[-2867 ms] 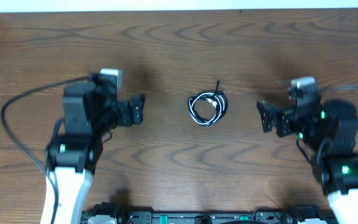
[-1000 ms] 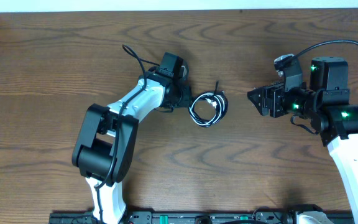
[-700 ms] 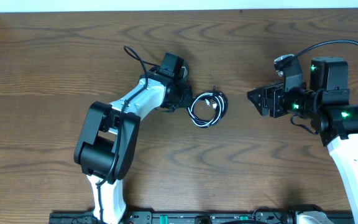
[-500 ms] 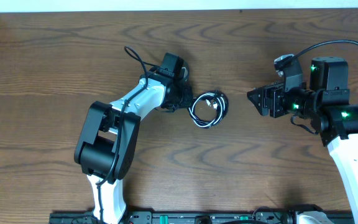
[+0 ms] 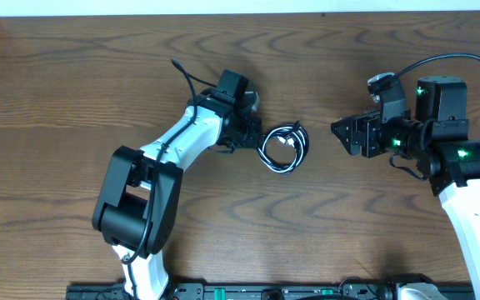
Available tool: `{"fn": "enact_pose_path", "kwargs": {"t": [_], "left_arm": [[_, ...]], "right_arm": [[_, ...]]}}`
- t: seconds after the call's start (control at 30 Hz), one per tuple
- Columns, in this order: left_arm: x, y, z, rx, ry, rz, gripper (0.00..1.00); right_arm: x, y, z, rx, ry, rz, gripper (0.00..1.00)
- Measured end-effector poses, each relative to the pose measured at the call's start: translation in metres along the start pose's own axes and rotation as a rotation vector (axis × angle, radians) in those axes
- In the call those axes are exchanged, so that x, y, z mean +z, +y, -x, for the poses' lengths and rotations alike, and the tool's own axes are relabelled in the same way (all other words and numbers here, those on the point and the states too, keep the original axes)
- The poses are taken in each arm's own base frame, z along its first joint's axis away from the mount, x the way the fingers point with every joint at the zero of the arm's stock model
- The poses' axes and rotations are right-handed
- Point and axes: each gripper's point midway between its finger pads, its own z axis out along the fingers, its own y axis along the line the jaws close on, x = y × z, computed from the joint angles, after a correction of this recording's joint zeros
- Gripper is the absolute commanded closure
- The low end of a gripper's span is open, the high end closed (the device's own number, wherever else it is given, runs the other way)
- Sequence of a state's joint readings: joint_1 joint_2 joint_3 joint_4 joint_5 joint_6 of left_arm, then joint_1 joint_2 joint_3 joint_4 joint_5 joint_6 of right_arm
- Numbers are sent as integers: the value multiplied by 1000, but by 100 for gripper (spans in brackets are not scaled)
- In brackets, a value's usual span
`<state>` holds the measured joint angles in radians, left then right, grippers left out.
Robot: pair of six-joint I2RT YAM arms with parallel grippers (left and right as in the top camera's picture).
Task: Untangle cables
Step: 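Lower the left gripper onto the black-and-white cable coil and grasp it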
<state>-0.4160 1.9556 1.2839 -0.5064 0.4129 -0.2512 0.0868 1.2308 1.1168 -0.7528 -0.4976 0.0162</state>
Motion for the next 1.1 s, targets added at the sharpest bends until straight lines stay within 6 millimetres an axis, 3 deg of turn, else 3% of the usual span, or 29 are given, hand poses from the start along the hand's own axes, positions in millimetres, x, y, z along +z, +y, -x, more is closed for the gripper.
{"fn": "enact_pose_path", "kwargs": {"t": [0.47,0.63,0.87,1.1], "left_arm": [[4,5,-5,-206,-6,69,65],[8,-3,-10,-228,-5,87,65],[11,-3,-13,-257,-23,140,75],[10,2,-11,-296,-44,169,76]], "right_arm": [[0,0,-1,6,6,0,26],[0,0,-1,6,5,0,26],[1,0,-3,8,10,0,26],[2,-1,-4,12,17,0,26]]}}
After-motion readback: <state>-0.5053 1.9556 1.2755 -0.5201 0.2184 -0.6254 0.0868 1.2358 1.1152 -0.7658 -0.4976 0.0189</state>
